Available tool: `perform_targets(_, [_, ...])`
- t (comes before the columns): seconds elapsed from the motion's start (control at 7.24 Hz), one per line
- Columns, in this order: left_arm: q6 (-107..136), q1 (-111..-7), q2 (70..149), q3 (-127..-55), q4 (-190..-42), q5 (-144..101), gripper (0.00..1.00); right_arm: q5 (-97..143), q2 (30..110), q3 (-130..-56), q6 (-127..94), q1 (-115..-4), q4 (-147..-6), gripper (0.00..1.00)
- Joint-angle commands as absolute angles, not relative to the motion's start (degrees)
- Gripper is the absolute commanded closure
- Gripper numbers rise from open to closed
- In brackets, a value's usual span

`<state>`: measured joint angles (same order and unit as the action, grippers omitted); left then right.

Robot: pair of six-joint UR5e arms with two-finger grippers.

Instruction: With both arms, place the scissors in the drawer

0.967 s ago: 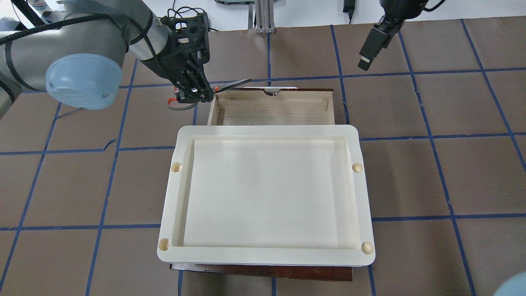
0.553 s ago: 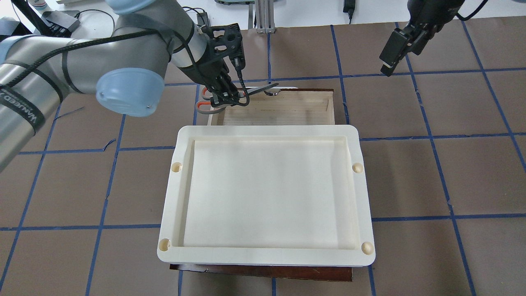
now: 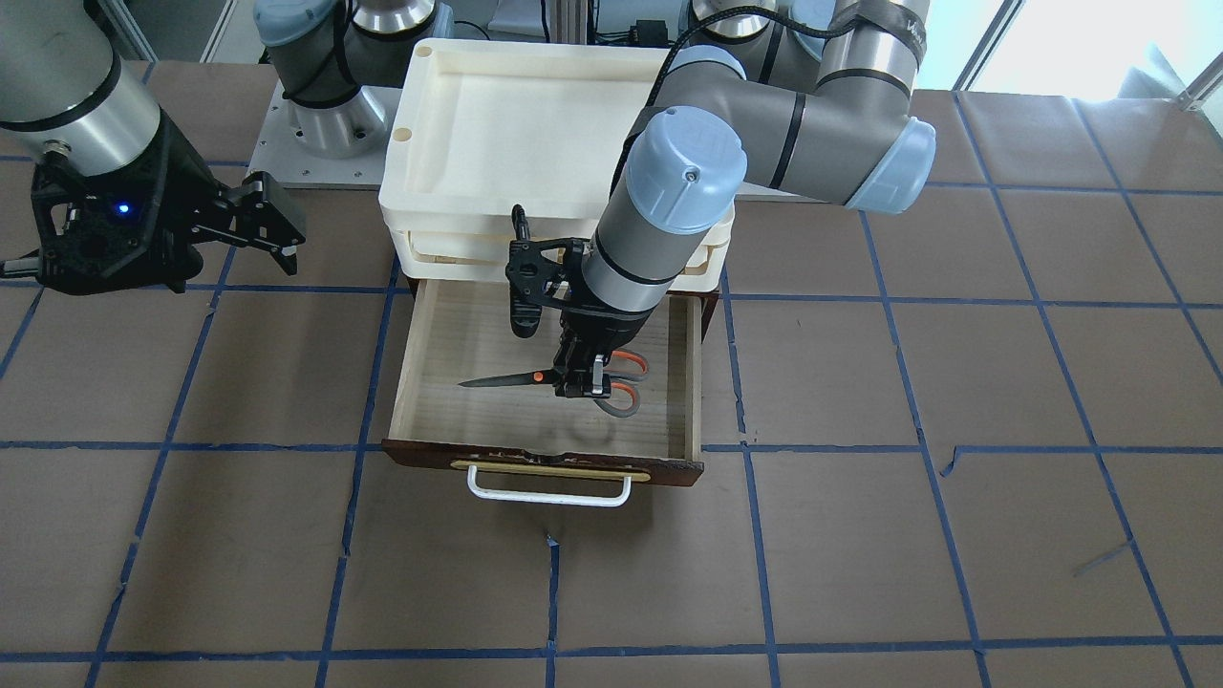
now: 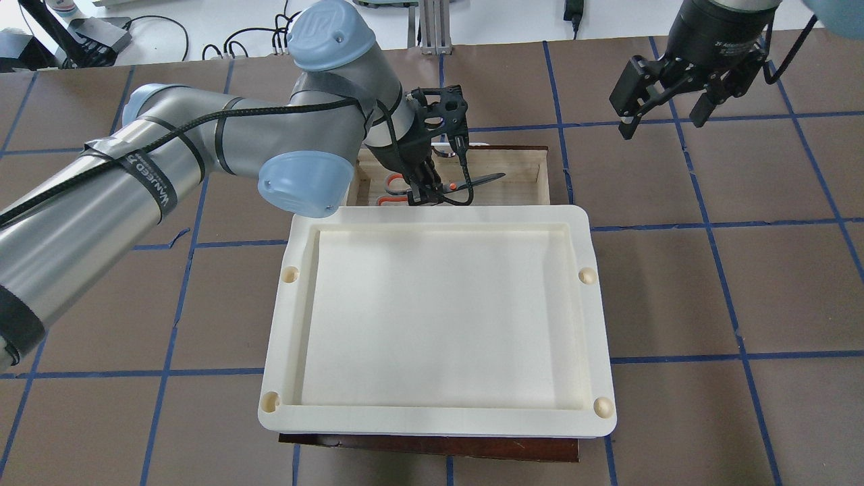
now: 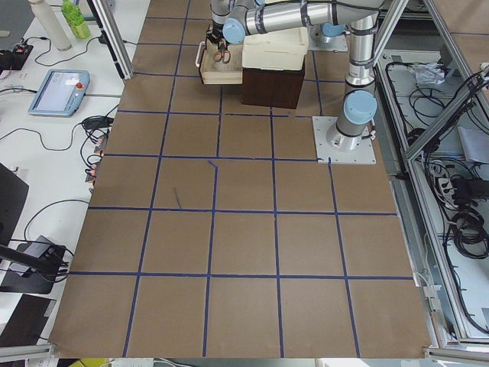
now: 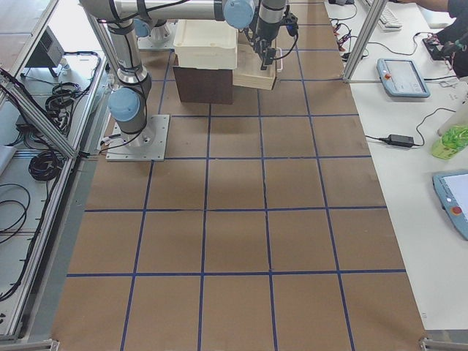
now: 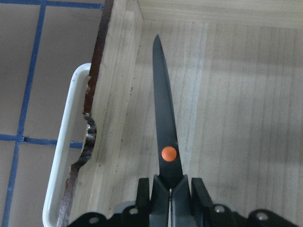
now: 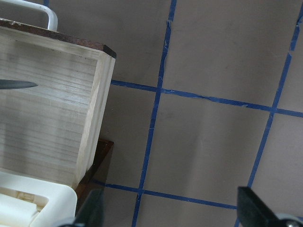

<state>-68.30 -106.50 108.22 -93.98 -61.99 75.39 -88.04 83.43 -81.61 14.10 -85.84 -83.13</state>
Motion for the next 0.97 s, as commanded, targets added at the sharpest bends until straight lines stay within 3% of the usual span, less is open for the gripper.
perform_targets(0.0, [-67.94,-106.87,108.46,-94.39,-62.31,75.32,0.02,-88.15,83.58,-81.83,12.57,-85.87,-83.32,0.0])
perform_targets(0.55, [-67.42,-105.74,103.47,-93.42,-66.88,77.6,0.0,-88.07,83.5,-81.91,12.92,-85.87,-83.23,0.0])
perform_targets(0.83, [-65.75,-99.97,100.13,-93.25,-70.74,81.55,0.0,-88.07,83.5,-81.91,13.01,-85.87,-83.14,0.0])
